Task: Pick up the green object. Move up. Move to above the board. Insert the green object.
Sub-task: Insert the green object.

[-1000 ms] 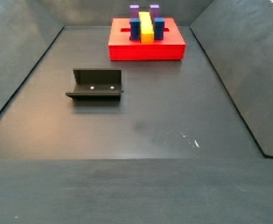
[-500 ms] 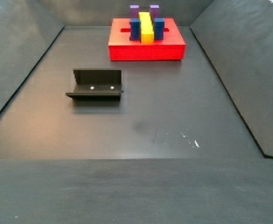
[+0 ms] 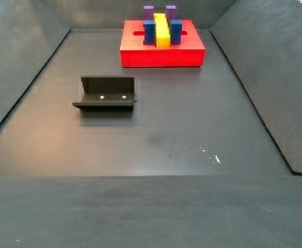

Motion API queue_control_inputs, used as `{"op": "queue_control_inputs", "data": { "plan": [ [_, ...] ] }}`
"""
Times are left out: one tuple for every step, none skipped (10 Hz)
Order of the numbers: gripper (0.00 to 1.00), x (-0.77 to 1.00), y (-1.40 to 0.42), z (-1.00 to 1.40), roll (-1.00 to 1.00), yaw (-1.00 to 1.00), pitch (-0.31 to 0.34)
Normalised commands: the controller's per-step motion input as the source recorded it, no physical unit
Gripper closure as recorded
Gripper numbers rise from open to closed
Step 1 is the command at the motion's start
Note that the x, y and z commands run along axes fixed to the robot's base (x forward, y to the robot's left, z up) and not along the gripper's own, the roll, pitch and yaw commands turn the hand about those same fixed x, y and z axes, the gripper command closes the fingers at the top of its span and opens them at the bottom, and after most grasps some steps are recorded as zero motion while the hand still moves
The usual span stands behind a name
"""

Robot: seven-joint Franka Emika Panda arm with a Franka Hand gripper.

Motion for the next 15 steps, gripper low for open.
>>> {"op": "queue_control_inputs", "data": {
  "plan": [
    [1.00, 0.17, -0.13, -0.74, 0.00, 0.00, -0.100],
    [1.00, 0.22, -0.34, -0.91, 0.00, 0.00, -0.100],
    [1.00, 0.15, -0.31, -0.93, 0.01, 0.00, -0.111],
    [1.00, 0.14, -0.29, -0.88, 0.02, 0.00, -0.100],
    [1.00, 0.03, -0.21, -0.82, 0.03, 0.05, -0.091],
    [1.00, 0.00, -0.17, -0.75, 0.05, 0.14, -0.101],
    [1.00, 0.00, -0.05, -0.68, 0.04, 0.20, -0.094],
    [1.00, 0.00, -0.03, -0.67, 0.04, 0.20, -0.121],
    [1.00, 0.00, 0.00, -0.68, 0.03, 0.22, -0.091],
    [1.00, 0.00, 0.00, -0.53, 0.07, 0.19, -0.039],
    [1.00, 0.00, 0.00, -0.45, 0.10, 0.16, -0.014],
    [1.00, 0.00, 0.00, -0.44, 0.10, 0.13, -0.016],
    [1.00, 0.00, 0.00, -0.28, 0.07, 0.03, -0.004],
    [1.00, 0.00, -0.01, -0.16, 0.01, 0.00, -0.009],
    [1.00, 0.08, -0.08, -0.12, 0.00, 0.00, -0.004]
  ]
}}
